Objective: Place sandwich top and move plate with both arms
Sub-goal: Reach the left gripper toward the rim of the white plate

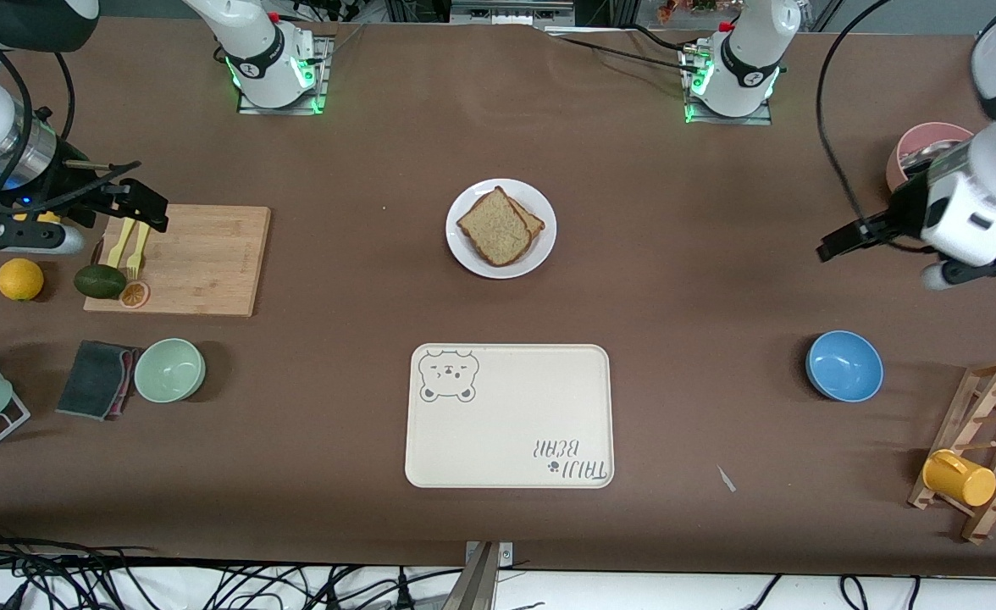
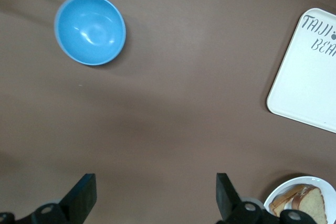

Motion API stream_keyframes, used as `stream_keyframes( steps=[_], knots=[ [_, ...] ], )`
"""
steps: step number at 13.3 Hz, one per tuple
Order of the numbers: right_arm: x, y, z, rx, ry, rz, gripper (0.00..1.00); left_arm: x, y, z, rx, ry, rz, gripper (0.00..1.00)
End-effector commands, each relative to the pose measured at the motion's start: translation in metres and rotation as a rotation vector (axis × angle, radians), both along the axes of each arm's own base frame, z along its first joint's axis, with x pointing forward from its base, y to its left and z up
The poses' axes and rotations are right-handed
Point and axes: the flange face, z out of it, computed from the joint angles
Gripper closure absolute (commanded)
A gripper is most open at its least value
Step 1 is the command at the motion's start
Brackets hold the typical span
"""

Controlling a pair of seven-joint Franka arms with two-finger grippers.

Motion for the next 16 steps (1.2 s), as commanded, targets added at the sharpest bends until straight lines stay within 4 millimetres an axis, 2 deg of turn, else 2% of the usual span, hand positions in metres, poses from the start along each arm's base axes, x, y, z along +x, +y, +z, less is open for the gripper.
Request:
stream_keyframes(
  steps=[1,5,8,9,11,14,16],
  knots=[
    [-0.006,-0.004,0.009,-0.014,-0.017,0.014,0.00,-0.003,-0.009,-0.055,-0.132,-0.018,0.017,0.00],
    [-0.006,-0.005,0.012,0.003,-0.025,0.005,0.00,-0.014,-0.023,-0.141,-0.329,0.004,-0.102,0.01],
    [-0.010,-0.003,0.024,0.003,-0.052,0.003,0.00,-0.035,-0.040,-0.187,-0.398,-0.037,-0.179,0.01],
    [-0.010,-0.003,0.025,0.003,-0.054,0.003,0.00,-0.044,-0.060,-0.201,-0.427,-0.052,-0.213,0.00],
    [-0.012,-0.001,0.033,0.003,-0.069,-0.001,0.00,-0.057,-0.091,-0.216,-0.527,-0.058,-0.191,0.00],
    [-0.011,-0.002,0.033,0.005,-0.074,-0.003,0.00,-0.083,-0.148,-0.236,-0.580,-0.032,-0.176,0.00],
    [-0.012,-0.001,0.034,0.006,-0.074,-0.006,0.00,-0.083,-0.159,-0.251,-0.617,-0.012,-0.128,0.00]
  ],
)
